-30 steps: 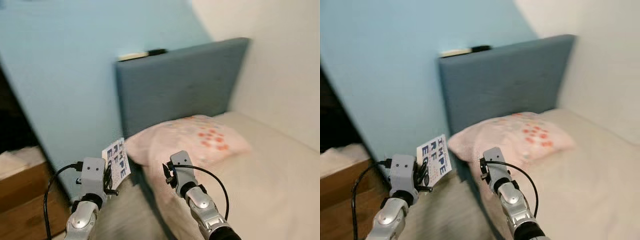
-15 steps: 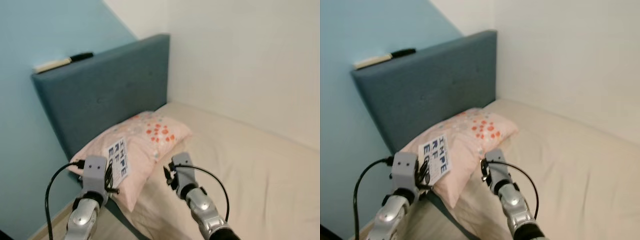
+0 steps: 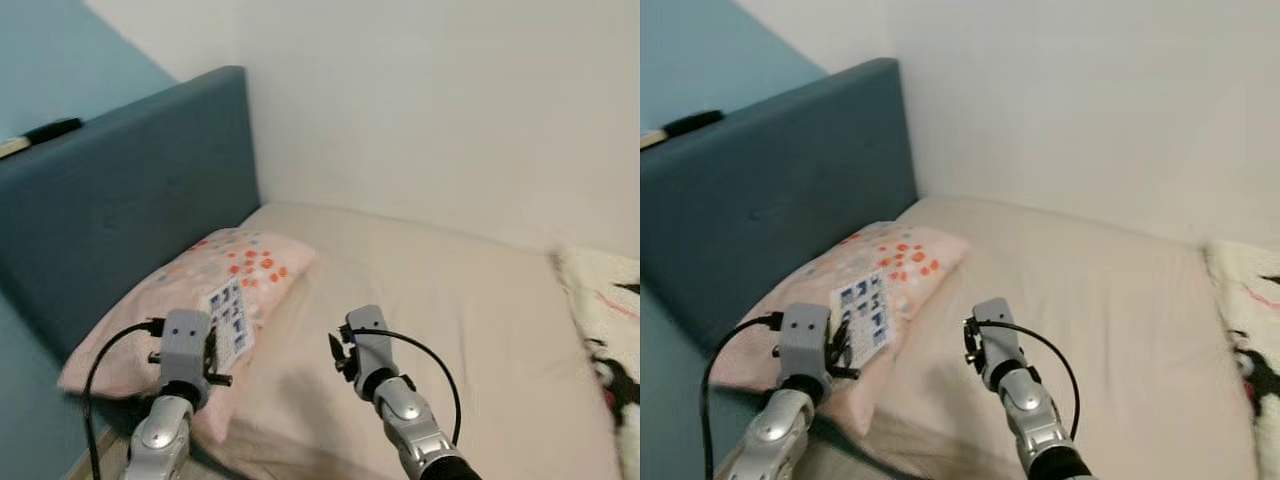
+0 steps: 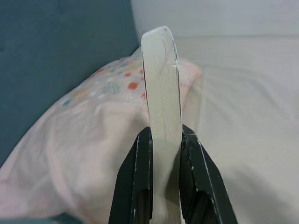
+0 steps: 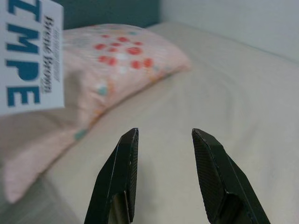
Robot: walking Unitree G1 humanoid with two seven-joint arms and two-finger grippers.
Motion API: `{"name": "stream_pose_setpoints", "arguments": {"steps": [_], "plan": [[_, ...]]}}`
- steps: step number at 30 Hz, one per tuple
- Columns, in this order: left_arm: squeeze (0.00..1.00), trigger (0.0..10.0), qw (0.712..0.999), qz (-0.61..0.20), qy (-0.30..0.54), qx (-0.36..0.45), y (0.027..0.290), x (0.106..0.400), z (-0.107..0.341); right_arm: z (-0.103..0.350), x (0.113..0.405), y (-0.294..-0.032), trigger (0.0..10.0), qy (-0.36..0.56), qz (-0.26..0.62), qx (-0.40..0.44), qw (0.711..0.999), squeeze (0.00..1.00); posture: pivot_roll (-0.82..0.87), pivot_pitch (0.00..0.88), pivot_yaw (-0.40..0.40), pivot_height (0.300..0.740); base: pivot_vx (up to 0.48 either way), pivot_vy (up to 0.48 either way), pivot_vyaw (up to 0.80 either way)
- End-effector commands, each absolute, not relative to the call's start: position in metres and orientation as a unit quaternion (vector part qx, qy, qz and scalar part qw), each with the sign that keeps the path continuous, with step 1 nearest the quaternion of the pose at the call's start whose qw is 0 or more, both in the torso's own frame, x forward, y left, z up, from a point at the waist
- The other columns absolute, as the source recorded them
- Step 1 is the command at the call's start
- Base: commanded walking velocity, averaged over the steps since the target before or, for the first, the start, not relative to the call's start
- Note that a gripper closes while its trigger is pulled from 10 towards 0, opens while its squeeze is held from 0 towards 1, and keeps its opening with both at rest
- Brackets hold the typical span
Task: Clean up the room
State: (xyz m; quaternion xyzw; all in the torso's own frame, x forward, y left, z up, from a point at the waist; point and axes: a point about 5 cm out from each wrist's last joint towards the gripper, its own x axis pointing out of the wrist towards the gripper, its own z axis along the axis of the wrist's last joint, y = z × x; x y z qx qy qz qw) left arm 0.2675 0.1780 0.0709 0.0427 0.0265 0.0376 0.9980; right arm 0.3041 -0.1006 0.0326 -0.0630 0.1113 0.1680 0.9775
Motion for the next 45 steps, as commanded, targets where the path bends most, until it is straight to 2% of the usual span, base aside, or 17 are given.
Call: {"name": "stream_pose_setpoints", "arguments": {"steps": [1,9,22,24,25,28,29,32,33,37,41,42,43,45], "plan": [[0.0,10.0,0.997,0.05,0.016,0.049,0.184,0.271,0.076,0.032,0.303,-0.1,10.0,0.117,0.171,-0.062,0.976,0.0,0.0,0.0,0.003,0.74,0.0,0.0,-0.8],[0.0,10.0,0.996,0.074,0.017,0.041,0.194,0.272,0.077,0.03,0.302,-0.098,10.0,0.121,0.177,-0.058,0.975,0.0,0.0,0.0,0.002,0.74,0.0,0.0,-0.8],[0.0,10.0,0.996,0.082,0.027,0.026,0.193,0.272,0.073,0.029,0.301,-0.097,10.0,0.128,0.188,-0.053,0.972,0.0,0.0,0.0,-0.002,0.74,0.0,0.0,-0.66],[0.0,10.0,0.993,0.112,0.034,-0.025,0.196,0.273,0.073,0.028,0.299,-0.096,10.0,0.132,0.195,-0.052,0.97,0.0,0.0,0.0,-0.004,0.74,0.0,0.0,0.0],[0.0,10.0,0.993,0.112,0.034,-0.025,0.196,0.273,0.073,0.028,0.299,-0.096,10.0,0.132,0.195,-0.052,0.97,0.0,0.0,0.0,-0.004,0.74,0.0,0.0,0.0],[0.0,10.0,0.978,0.155,0.052,-0.131,0.196,0.277,0.071,0.028,0.299,-0.095,10.0,0.141,0.193,-0.026,0.971,0.0,0.0,0.0,-0.005,0.74,0.0,0.0,0.0],[0.0,10.0,0.978,0.155,0.052,-0.131,0.196,0.277,0.071,0.028,0.299,-0.095,10.0,0.141,0.193,-0.026,0.971,0.0,0.0,0.0,-0.005,0.74,0.0,0.0,0.0],[0.0,10.0,0.944,0.19,0.085,-0.255,0.191,0.279,0.066,0.029,0.302,-0.094,10.0,0.157,0.181,0.022,0.971,0.0,-0.01,0.0,-0.003,0.74,0.0,0.0,0.0],[0.0,10.0,0.944,0.19,0.085,-0.255,0.191,0.279,0.066,0.029,0.302,-0.094,10.0,0.157,0.181,0.022,0.971,0.0,-0.01,0.0,-0.003,0.74,0.0,0.0,0.0],[0.0,10.0,0.888,0.172,0.115,-0.41,0.177,0.281,0.063,0.036,0.309,-0.088,10.0,0.176,0.183,0.12,0.96,0.0,-0.01,0.0,-0.001,0.74,0.0,0.0,0.0],[0.0,10.0,0.868,0.152,0.103,-0.461,0.173,0.281,0.068,0.041,0.31,-0.082,10.0,0.172,0.202,0.153,0.952,0.0,-0.01,0.0,-0.002,0.74,0.0,0.0,0.0],[0.0,10.0,0.864,0.122,0.073,-0.484,0.17,0.282,0.077,0.045,0.31,-0.079,10.0,0.164,0.216,0.168,0.948,0.53,-0.01,0.0,-0.006,0.74,0.0,0.0,0.0],[0.0,10.0,0.852,0.105,0.05,-0.51,0.168,0.282,0.083,0.049,0.31,-0.076,10.0,0.161,0.228,0.19,0.942,1.0,0.0,0.0,-0.008,0.74,0.0,0.0,0.0],[0.0,10.0,0.845,0.096,0.035,-0.526,0.167,0.282,0.086,0.051,0.31,-0.074,10.0,0.159,0.235,0.204,0.937,1.0,0.0,0.0,-0.008,0.74,0.0,0.0,0.0]]}}
